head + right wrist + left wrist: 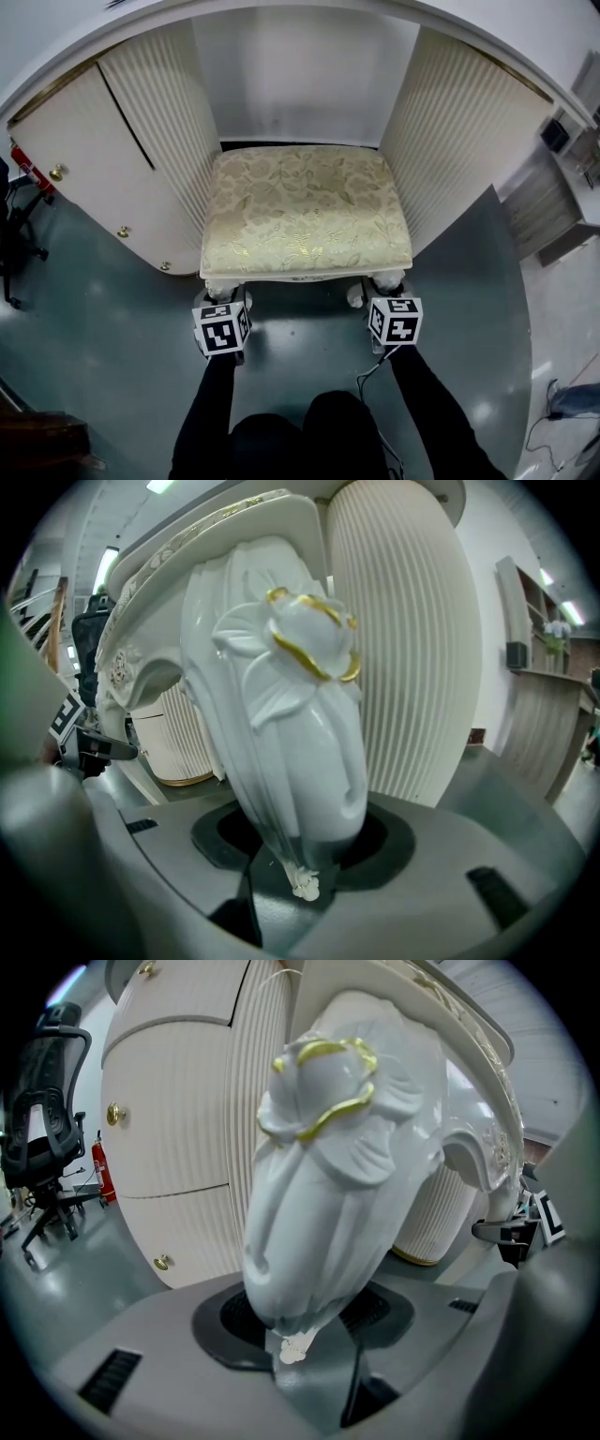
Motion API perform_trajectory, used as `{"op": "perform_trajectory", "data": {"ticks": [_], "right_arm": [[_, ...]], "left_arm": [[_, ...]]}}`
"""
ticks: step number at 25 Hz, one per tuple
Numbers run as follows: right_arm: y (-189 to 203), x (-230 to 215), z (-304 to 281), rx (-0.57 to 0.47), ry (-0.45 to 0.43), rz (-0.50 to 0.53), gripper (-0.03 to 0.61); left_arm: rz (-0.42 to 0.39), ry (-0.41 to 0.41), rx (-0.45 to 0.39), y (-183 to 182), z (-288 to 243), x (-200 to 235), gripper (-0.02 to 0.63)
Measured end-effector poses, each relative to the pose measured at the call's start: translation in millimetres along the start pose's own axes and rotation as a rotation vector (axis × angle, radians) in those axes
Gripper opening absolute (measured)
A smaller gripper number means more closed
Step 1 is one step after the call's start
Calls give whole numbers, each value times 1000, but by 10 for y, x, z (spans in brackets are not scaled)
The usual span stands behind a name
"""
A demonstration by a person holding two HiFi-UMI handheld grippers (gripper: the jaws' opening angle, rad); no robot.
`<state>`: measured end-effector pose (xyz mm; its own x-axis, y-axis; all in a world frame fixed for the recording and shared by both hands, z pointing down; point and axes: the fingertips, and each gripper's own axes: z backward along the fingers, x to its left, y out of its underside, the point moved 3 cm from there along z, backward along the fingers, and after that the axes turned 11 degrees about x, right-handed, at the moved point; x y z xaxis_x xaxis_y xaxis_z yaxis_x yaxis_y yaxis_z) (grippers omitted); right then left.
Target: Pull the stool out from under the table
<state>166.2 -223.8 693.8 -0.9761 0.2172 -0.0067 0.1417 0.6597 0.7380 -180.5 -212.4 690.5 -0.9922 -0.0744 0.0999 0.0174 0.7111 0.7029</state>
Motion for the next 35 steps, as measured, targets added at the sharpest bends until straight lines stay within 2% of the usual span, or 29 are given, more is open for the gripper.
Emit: {"op": "perform_trajectory", "data": {"ticks": [35], "right_arm": [[0,16,105,95,-38,21,193]], "left_arm": [[23,-6,66,44,114,-21,209]]}}
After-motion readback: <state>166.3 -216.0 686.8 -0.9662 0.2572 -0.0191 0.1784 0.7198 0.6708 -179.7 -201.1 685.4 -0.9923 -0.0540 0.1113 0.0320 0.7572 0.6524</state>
